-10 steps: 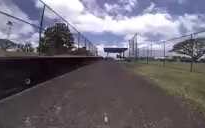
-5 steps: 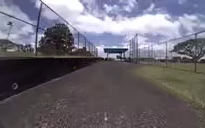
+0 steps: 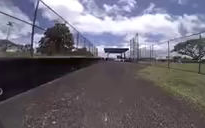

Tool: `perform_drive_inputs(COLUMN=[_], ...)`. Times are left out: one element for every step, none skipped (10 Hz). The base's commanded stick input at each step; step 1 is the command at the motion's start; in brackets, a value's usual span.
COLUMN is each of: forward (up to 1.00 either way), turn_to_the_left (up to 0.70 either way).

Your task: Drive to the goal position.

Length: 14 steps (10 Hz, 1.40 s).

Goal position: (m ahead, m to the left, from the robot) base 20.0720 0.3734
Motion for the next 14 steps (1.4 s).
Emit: perform_drive_inputs(forward=[0.7,0.7,0.7,0.7,0.7,0.7,0.7,0.7,0.7,0.7,0.7,0.7,0.7,0.7], turn_to_the_left=[0.0,0.0,0.0,0.0,0.0,0.0,0.0,0.0,0.0,0.0,0.0,0.0,0.0,0.0])
